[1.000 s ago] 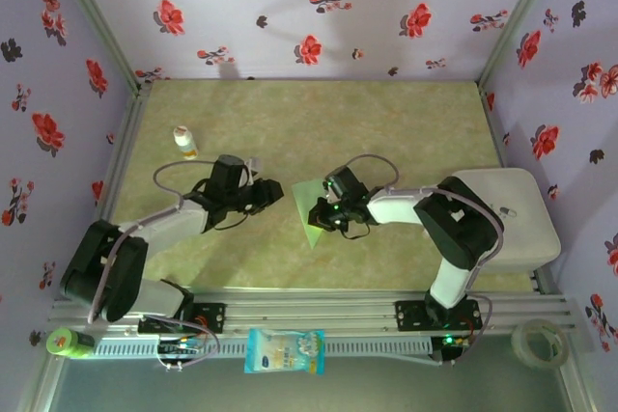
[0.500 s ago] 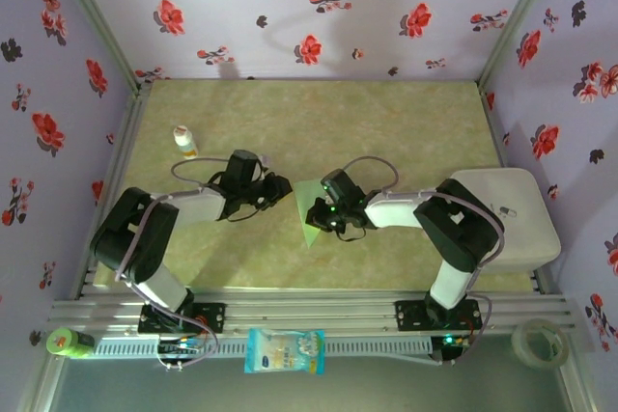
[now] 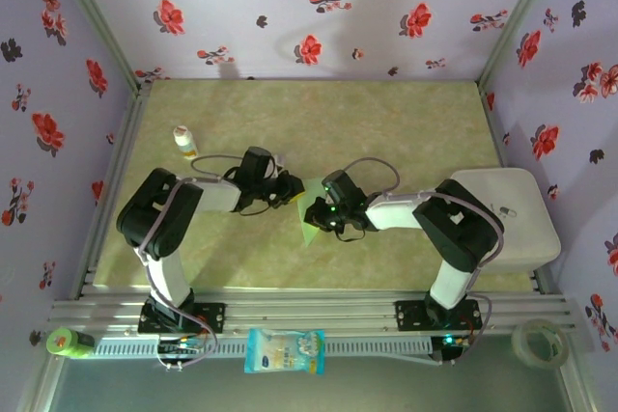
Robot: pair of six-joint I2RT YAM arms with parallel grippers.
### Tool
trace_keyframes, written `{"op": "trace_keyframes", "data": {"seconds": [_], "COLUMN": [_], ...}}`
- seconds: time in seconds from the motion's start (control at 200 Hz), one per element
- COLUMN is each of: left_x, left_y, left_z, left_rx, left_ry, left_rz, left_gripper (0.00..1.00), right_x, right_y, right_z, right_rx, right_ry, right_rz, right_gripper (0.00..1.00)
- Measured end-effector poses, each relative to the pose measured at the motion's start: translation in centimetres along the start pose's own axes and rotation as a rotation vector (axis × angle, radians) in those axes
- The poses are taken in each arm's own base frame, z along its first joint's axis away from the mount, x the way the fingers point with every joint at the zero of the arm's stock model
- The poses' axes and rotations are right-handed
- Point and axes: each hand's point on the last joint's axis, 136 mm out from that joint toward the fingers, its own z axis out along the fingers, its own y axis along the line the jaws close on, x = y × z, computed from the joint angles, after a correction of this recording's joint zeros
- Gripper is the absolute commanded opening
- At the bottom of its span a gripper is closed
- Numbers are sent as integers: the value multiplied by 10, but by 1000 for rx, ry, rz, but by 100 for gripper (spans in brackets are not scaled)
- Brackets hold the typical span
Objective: Fold a paper plane with a square sheet of paper (pick it up from the middle)
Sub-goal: Move the paper to the center of the table.
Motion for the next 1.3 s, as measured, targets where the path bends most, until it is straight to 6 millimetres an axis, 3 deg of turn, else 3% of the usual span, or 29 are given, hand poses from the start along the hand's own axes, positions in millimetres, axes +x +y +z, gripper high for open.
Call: {"op": "trace_keyframes", "data": {"seconds": [0.24,0.44,0.65,1.005,1.3], "left_x": [6,6,6,6,6], "left_y": [18,19,19,19,19], "left_z": [7,7,7,7,7], "left_rx": [-38,-44,-45,-46,-46], "left_ry": [22,20,20,21,21], "left_rz": [-21,-4,13,17,17], "left_gripper": [13,13,13,12,12], "right_x": [-2,-22,-55,-51,-55], "right_y": [5,11,-28,-43,-37], "right_z": [-5,-35,-53,-43,-43], "right_rx": [-15,-36,-17,13,7], "right_ry": [-14,-86,-158,-119,-118], "right_rz": [-18,-19,107,149,148], "right_gripper": [27,31,32,32,32]}}
